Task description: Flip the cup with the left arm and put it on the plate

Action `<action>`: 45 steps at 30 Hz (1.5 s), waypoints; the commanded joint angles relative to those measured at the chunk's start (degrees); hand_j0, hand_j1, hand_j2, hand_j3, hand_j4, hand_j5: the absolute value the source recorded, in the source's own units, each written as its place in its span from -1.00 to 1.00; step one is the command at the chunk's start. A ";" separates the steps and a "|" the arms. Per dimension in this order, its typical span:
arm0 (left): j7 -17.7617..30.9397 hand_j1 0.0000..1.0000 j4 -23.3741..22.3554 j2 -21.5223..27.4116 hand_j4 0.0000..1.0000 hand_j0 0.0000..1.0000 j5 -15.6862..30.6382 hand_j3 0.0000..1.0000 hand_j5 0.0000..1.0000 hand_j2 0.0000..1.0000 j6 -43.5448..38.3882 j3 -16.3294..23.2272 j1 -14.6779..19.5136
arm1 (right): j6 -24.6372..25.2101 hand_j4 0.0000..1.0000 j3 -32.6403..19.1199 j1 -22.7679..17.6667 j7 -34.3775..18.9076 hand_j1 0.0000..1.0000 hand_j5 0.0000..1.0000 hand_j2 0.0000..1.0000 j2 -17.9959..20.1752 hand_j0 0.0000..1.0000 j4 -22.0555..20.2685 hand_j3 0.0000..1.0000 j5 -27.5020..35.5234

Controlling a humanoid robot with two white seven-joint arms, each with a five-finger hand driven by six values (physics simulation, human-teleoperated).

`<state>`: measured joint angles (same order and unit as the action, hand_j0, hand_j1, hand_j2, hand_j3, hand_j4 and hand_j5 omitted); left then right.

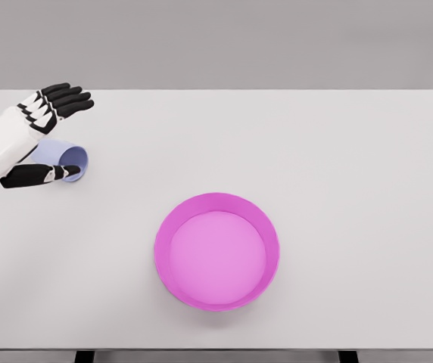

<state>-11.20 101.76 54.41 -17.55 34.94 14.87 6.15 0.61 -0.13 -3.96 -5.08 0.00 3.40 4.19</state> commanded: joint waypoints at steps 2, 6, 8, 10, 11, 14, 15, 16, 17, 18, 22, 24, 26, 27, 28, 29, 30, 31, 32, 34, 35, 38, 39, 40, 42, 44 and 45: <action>0.04 1.00 0.01 0.26 1.00 1.00 0.15 1.00 1.00 1.00 0.06 -0.02 0.09 | -0.08 1.00 0.04 0.00 0.07 1.00 1.00 1.00 0.00 1.00 -0.06 1.00 0.03; -0.14 1.00 0.01 1.49 1.00 1.00 0.15 1.00 1.00 1.00 0.06 -0.11 0.18 | 0.01 1.00 -0.05 0.00 -0.02 1.00 1.00 1.00 0.00 1.00 0.02 1.00 -0.06; -0.14 1.00 0.01 2.45 1.00 1.00 0.15 1.00 1.00 1.00 0.06 -0.02 0.18 | 0.01 1.00 0.04 0.09 -0.02 1.00 1.00 1.00 0.00 1.00 0.02 1.00 -0.06; 0.04 1.00 0.01 3.24 1.00 1.00 -0.02 1.00 1.00 1.00 0.06 -0.02 0.35 | 0.01 1.00 0.04 0.09 -0.02 1.00 1.00 1.00 0.00 1.00 0.02 1.00 -0.06; 0.04 1.00 0.01 4.03 1.00 1.00 -0.03 1.00 1.00 1.00 0.06 -0.02 0.44 | 0.01 1.00 0.04 0.00 -0.02 1.00 1.00 1.00 0.00 1.00 0.02 1.00 -0.06; 0.04 1.00 -0.16 5.71 1.00 1.00 -0.11 1.00 1.00 1.00 0.06 0.07 0.53 | 0.01 1.00 0.04 0.00 -0.02 1.00 1.00 1.00 0.00 1.00 0.02 1.00 -0.06; -0.14 1.00 -0.34 5.79 1.00 1.00 -0.11 1.00 1.00 1.00 0.06 0.07 0.53 | 0.01 1.00 0.04 0.09 -0.02 1.00 1.00 1.00 0.00 1.00 0.02 1.00 -0.06; 0.04 1.00 -0.51 5.97 1.00 1.00 -0.29 1.00 1.00 1.00 0.06 0.16 0.53 | 0.01 1.00 0.04 0.09 -0.02 1.00 1.00 1.00 0.00 1.00 0.02 1.00 -0.06; 0.04 1.00 -0.69 5.97 1.00 1.00 -0.38 1.00 1.00 1.00 0.06 0.33 0.53 | 0.01 1.00 0.04 0.00 -0.02 1.00 1.00 1.00 0.00 1.00 0.02 1.00 -0.06; 0.04 1.00 -0.78 6.06 1.00 1.00 -0.73 1.00 1.00 1.00 0.06 0.68 0.53 | 0.01 1.00 0.04 0.09 -0.02 1.00 1.00 1.00 0.00 1.00 0.02 1.00 -0.06; -0.14 1.00 -1.04 6.85 1.00 1.00 -1.52 1.00 1.00 1.00 0.06 1.30 0.53 | 0.01 1.00 0.04 0.00 -0.02 1.00 1.00 1.00 0.00 1.00 0.02 1.00 -0.06; 0.04 1.00 -1.13 6.76 1.00 1.00 -1.34 1.00 1.00 1.00 0.06 1.56 0.62 | 0.01 1.00 0.04 0.00 -0.02 1.00 1.00 1.00 0.00 1.00 0.02 1.00 -0.06; 3.28 1.00 -0.69 6.32 1.00 1.00 -0.38 1.00 1.00 1.00 0.06 1.65 0.62 | 0.01 1.00 0.04 0.00 -0.02 1.00 1.00 1.00 0.00 1.00 0.02 1.00 -0.06; 6.18 1.00 -0.60 6.94 1.00 1.00 1.29 1.00 1.00 1.00 0.04 1.92 0.62 | 0.01 1.00 0.04 0.00 -0.02 1.00 1.00 1.00 0.00 1.00 0.02 1.00 -0.06; 7.77 1.00 -0.69 7.38 1.00 1.00 1.82 1.00 1.00 1.00 -0.66 2.09 0.79 | 0.01 1.00 0.04 0.00 -0.02 1.00 1.00 1.00 0.00 1.00 0.02 1.00 -0.06; 10.23 1.00 -1.39 7.81 1.00 1.00 1.91 1.00 1.00 1.00 -1.63 3.49 1.84 | 0.01 1.00 0.04 0.09 -0.02 1.00 1.00 1.00 0.00 1.00 0.02 1.00 -0.06; 12.60 1.00 -1.57 7.82 1.00 1.00 2.00 1.00 1.00 1.00 -2.94 5.77 3.51 | 0.01 1.00 0.04 0.09 -0.02 1.00 1.00 1.00 0.00 1.00 0.02 1.00 -0.06; 15.06 1.00 -2.44 7.99 1.00 1.00 2.70 1.00 1.00 1.00 -4.18 9.11 6.06 | 0.01 1.00 0.04 0.09 -0.02 1.00 1.00 1.00 0.00 1.00 0.02 1.00 -0.06; 17.08 1.00 -4.28 7.99 1.00 1.00 4.45 1.00 1.00 1.00 -5.14 14.11 10.00 | 0.01 1.00 0.04 0.00 -0.02 1.00 1.00 1.00 0.00 1.00 0.02 1.00 -0.06; 19.72 1.00 -7.02 7.20 1.00 1.00 5.34 1.00 1.00 1.00 -7.34 19.93 16.26 | 0.01 1.00 0.04 0.00 -0.02 1.00 1.00 1.00 0.00 1.00 0.02 1.00 -0.06; 20.86 1.00 -6.93 7.11 1.00 1.00 5.69 1.00 1.00 1.00 -8.04 20.20 16.70 | 0.01 1.00 0.04 0.00 -0.02 1.00 1.00 1.00 0.00 1.00 0.02 1.00 -0.06; 25.52 1.00 -7.54 7.11 1.00 1.00 5.86 1.00 1.00 1.00 -8.75 20.28 18.19 | 0.01 1.00 0.04 0.09 -0.02 1.00 1.00 1.00 0.00 1.00 0.02 1.00 -0.06; 26.75 1.00 -8.16 7.20 1.00 1.00 5.86 1.00 1.00 1.00 -8.75 20.37 18.54 | 0.01 1.00 0.04 0.00 -0.02 1.00 1.00 1.00 0.00 1.00 0.02 1.00 -0.06; 29.21 1.00 -9.21 7.20 1.00 1.00 5.95 1.00 1.00 1.00 -8.66 20.46 19.25 | 0.01 1.00 0.04 0.00 -0.02 1.00 1.00 1.00 0.00 1.00 0.02 1.00 -0.06; 29.74 1.00 -10.00 7.20 1.00 1.00 6.21 1.00 1.00 1.00 -8.57 20.46 19.51 | 0.01 1.00 0.04 0.09 -0.02 1.00 1.00 1.00 0.00 1.00 0.02 1.00 -0.06; 29.83 1.00 -10.88 7.38 1.00 1.00 7.71 1.00 1.00 1.00 -8.57 20.46 19.78 | 0.01 1.00 0.04 0.00 -0.02 1.00 1.00 1.00 0.00 1.00 0.02 1.00 -0.06; 29.83 1.00 -11.23 7.55 1.00 1.00 7.88 1.00 1.00 1.00 -8.57 20.46 19.95 | 0.01 1.00 0.04 0.00 -0.02 1.00 1.00 1.00 0.00 1.00 0.02 1.00 -0.06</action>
<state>17.81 91.50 61.70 -10.70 26.49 35.20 26.54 0.62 -0.10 -3.87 -5.09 0.00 3.41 4.15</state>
